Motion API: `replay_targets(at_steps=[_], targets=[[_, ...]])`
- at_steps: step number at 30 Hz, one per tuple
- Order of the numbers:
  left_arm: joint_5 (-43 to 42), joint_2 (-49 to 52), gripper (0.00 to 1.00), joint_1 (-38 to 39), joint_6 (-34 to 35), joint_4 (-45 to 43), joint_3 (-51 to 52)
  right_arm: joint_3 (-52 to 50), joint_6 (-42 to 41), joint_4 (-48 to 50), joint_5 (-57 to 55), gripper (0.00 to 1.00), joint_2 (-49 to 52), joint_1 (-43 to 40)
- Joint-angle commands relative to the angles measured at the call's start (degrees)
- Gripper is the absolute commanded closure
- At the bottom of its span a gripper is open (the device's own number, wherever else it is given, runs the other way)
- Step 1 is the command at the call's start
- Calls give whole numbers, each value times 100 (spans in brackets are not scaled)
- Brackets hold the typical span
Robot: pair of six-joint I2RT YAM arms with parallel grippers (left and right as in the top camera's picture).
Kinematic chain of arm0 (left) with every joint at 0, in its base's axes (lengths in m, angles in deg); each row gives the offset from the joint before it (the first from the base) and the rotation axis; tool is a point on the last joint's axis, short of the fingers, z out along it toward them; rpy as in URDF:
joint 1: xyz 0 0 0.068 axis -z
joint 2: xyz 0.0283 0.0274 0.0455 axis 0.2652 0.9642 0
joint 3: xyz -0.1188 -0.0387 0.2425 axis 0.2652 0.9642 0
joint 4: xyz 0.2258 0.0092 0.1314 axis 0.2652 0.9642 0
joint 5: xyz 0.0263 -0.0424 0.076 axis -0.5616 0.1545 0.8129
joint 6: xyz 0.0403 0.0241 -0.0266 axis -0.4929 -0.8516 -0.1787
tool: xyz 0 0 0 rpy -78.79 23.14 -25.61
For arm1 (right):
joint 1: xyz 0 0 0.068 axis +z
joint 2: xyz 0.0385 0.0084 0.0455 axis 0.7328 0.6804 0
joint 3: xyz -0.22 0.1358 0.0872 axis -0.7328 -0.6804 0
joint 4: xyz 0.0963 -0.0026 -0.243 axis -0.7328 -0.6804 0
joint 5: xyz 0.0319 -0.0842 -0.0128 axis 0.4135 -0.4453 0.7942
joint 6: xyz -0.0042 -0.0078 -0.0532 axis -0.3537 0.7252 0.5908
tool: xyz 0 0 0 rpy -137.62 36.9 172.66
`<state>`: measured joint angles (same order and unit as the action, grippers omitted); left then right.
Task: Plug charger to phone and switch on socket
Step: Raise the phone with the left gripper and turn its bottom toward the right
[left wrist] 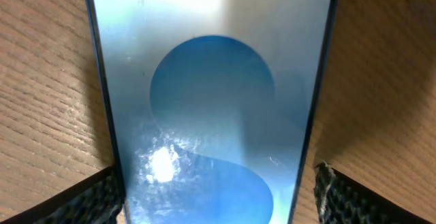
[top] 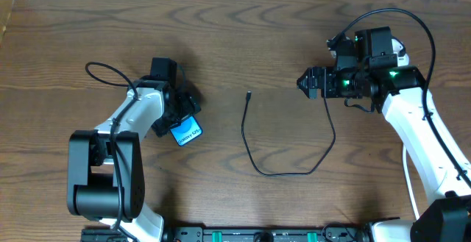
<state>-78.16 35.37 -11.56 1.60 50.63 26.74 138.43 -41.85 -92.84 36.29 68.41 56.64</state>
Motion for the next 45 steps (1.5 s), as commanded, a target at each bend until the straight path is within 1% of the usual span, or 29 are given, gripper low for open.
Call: replay_targets(at_steps=[1,4,11,14,15,23,26,32,34,41,43,45], targets=[[70,328,8,-63,-118,26,219,90,-57,4,55,2,-2,33],[68,450,8,-63,-234,44,219,90,-55,2,52,2,-2,33],[70,772,9,-57,-748,87,223,90,-52,-11,31,2,-2,33],[72,774,22,-59,-765,85,223,90,-55,-17,31,2,-2,33],[72,774,29,-59,-767,87,223,90,-55,-15,31,2,-2,33],[114,769,30,-63,-968,116,142,90,-55,-15,31,2,-2,33],[116,708,30,-63,-1080,337,-105,90,-55,-11,28,2,-2,33],[87,332,30,-63,-1080,1019,-831,90,-57,0,31,2,-2,33],[-101,142,30,-63,-1080,1108,-949,90,-57,2,31,1,-2,33],[-398,-319,31,-63,-835,1102,-964,90,-57,46,31,1,-2,33],[-431,-391,30,-63,-623,1080,-964,90,-57,70,33,1,-2,33],[-804,-485,31,-63,-575,933,-964,90,-57,85,33,1,-2,33]])
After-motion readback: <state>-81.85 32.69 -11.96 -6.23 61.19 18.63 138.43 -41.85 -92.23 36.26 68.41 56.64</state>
